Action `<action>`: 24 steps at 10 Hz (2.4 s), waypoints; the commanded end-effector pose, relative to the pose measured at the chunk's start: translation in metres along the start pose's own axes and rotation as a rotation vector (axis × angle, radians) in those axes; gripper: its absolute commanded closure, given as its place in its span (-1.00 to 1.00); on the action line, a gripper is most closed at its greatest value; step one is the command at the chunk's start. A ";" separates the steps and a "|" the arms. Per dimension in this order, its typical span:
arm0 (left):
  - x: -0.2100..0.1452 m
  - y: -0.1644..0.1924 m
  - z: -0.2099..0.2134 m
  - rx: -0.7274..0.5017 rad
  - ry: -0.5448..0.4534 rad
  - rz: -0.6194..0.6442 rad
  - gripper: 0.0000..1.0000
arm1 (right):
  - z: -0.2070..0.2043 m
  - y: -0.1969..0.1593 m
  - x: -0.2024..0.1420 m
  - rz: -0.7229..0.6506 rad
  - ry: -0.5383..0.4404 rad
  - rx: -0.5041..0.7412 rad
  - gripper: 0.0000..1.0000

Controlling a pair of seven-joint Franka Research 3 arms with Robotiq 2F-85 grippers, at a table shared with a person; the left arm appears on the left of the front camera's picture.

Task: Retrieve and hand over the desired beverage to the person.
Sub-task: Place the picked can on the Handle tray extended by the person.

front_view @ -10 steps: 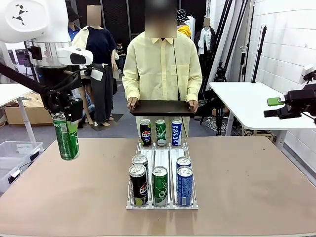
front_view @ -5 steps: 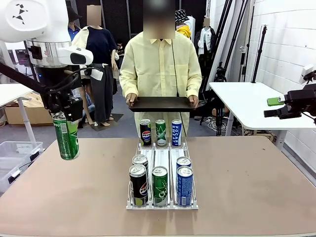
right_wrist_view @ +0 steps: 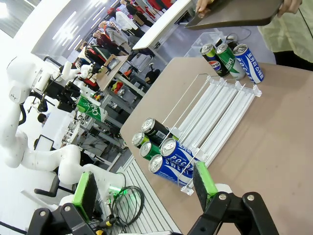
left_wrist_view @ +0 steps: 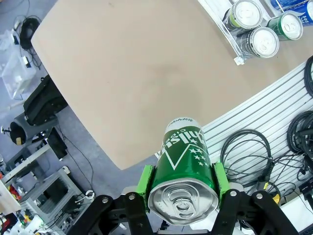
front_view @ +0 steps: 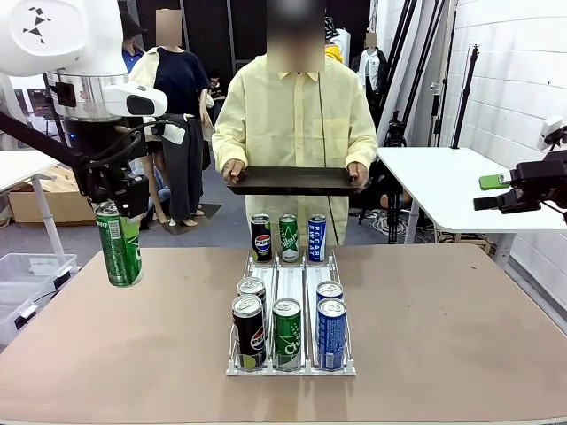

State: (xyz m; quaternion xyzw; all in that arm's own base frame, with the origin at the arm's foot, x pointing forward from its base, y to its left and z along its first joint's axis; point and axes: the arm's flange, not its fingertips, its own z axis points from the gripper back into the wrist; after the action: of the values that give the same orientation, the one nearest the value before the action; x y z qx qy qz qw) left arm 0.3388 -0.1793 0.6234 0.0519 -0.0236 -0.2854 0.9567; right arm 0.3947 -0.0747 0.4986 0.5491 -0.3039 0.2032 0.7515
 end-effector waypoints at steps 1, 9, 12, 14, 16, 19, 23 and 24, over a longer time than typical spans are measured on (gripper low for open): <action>0.001 0.002 0.007 0.006 0.002 0.000 1.00 | -0.001 0.001 0.001 -0.004 -0.009 0.010 -1.00; 0.001 0.002 0.007 0.006 0.002 0.000 1.00 | -0.001 0.001 0.001 -0.004 -0.009 0.010 -1.00; 0.001 0.002 0.007 0.006 0.002 0.000 1.00 | -0.001 0.001 0.001 -0.004 -0.009 0.010 -1.00; 0.001 0.002 0.007 0.006 0.002 0.000 1.00 | -0.001 0.001 0.001 -0.004 -0.009 0.010 -1.00; 0.001 0.002 0.007 0.006 0.002 0.000 1.00 | -0.001 0.001 0.001 -0.004 -0.009 0.010 -1.00; 0.017 0.002 0.008 0.000 -0.003 0.015 1.00 | -0.001 0.001 0.001 -0.004 -0.009 0.010 -1.00; 0.055 0.010 0.018 -0.006 -0.020 0.005 1.00 | -0.001 0.001 0.001 -0.004 -0.009 0.010 -1.00; 0.069 0.011 0.021 -0.002 -0.038 -0.002 1.00 | -0.001 0.001 0.001 -0.004 -0.009 0.010 -1.00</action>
State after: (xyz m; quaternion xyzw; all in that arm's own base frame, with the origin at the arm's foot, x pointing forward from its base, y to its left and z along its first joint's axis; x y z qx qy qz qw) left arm 0.3879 -0.2027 0.6347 0.0401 -0.0267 -0.2932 0.9549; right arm 0.3947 -0.0748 0.4986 0.5491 -0.3040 0.2032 0.7515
